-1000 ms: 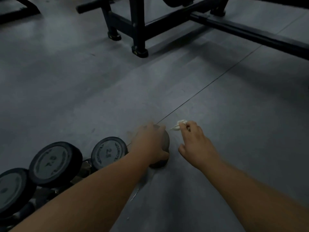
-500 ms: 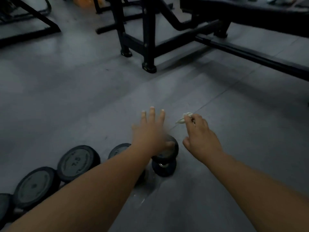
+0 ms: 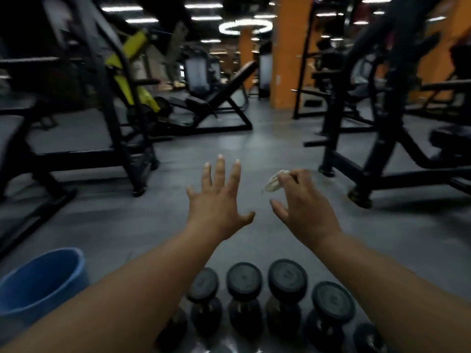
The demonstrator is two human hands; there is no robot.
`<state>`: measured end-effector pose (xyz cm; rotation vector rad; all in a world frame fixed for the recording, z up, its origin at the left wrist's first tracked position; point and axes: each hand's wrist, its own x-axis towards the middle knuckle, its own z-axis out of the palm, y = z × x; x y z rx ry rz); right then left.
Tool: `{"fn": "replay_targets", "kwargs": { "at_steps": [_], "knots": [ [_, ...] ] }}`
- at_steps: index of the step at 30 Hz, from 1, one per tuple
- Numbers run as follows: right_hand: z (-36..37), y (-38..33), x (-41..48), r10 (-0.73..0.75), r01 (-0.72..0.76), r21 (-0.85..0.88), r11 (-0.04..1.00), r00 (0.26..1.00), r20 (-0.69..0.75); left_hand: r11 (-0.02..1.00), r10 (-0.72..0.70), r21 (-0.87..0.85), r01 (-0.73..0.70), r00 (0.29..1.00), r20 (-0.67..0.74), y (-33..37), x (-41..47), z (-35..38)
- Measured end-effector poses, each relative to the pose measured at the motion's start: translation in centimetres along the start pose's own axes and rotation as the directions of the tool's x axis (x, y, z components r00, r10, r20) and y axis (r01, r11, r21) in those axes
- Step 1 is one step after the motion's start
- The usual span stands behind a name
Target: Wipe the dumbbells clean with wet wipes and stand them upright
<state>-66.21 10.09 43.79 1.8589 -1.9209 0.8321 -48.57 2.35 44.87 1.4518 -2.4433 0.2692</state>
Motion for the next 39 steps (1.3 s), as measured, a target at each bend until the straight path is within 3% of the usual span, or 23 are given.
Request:
{"fn": "replay_targets", "kwargs": {
  "at_steps": [5,11,22,30,33,35,39],
  "knots": [
    [3.7,-14.3,4.2,-0.165,0.164,0.101,0.981,0.986,0.0,0.98,-0.181,0.078,0.185,0.982,-0.048,-14.8,-6.4,-2.4],
    [12.6,-27.8,5.1,-0.326,0.302,0.217,0.928,0.942,0.085,0.911,-0.4,0.106,0.398,0.916,-0.003,-28.5,-12.8,-0.2],
    [28.8,-42.1,6.4,-0.48,0.36,0.437,0.824,0.854,0.202,0.776,-0.63,0.158,0.611,0.764,0.137,-42.2,-18.0,8.7],
    [40.7,-50.9,6.9,-0.583,0.407,0.531,0.743,0.783,0.216,0.689,-0.725,0.227,0.688,0.658,0.204,-49.2,-20.5,15.2],
    [44.4,-52.4,6.4,-0.575,0.375,0.533,0.758,0.771,0.275,0.667,-0.745,0.237,0.706,0.631,0.216,-50.7,-21.0,17.0],
    [46.7,-52.7,5.7,-0.583,0.362,0.508,0.782,0.712,0.39,0.663,-0.749,0.232,0.712,0.622,0.231,-51.2,-21.1,17.9],
    [49.4,-51.9,4.8,-0.592,0.468,0.392,0.792,0.434,0.679,0.653,-0.756,0.265,0.709,0.596,0.27,-51.6,-20.9,19.7]
  ]
}}
